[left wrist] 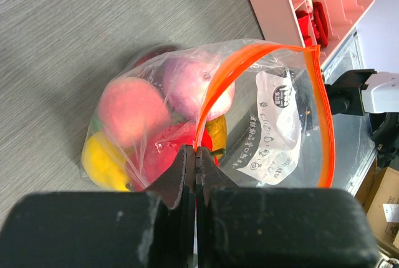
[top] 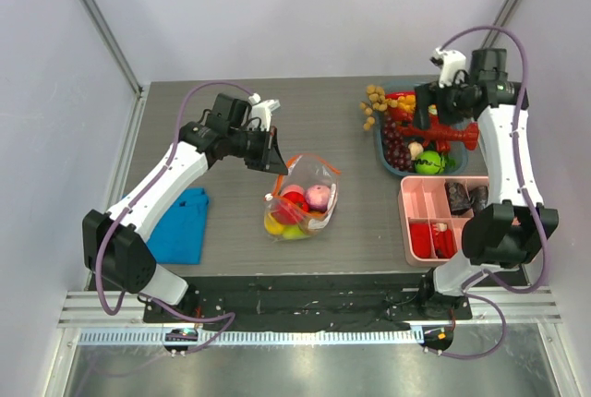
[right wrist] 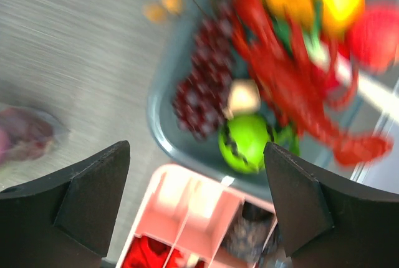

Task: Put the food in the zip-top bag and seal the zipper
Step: Pick up the fake fruit from the bin.

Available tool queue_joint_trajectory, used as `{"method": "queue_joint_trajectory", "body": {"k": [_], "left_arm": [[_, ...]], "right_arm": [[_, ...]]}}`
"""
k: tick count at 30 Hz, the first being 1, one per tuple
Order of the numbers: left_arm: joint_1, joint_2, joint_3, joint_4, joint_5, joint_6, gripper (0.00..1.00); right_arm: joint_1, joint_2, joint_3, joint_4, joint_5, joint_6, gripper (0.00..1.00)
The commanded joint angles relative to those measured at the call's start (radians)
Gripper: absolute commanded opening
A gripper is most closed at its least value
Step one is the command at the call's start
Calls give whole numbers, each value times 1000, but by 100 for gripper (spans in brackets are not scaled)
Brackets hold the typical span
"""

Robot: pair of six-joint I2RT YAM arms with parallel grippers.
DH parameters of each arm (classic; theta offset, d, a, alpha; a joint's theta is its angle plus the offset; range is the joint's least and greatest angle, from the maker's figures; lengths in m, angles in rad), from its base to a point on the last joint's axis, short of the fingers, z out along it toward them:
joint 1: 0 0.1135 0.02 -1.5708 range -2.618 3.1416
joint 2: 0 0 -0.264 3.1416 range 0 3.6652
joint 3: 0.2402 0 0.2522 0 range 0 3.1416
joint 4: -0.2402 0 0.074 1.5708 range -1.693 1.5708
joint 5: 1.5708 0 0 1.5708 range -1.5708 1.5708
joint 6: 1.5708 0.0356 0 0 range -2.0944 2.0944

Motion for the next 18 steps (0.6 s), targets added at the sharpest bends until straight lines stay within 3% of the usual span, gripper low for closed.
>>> {"method": "queue_joint_trajectory", "body": {"k": [1, 9, 15, 18], "left_arm": [[-3, -17, 6, 29, 11, -9, 0], [-3, -7, 6, 32, 13, -9, 0], [-3, -3, 12, 30, 10, -9, 0], [-3, -1, 16, 27, 6, -9, 0]], "right_arm": [[-114, 35, -63, -32, 0, 67, 93], [-168, 52, -120, 25, -30, 99, 87], [-142, 81, -150, 98, -14, 165, 59], [-136, 78, -154, 166, 19, 191, 58]]}}
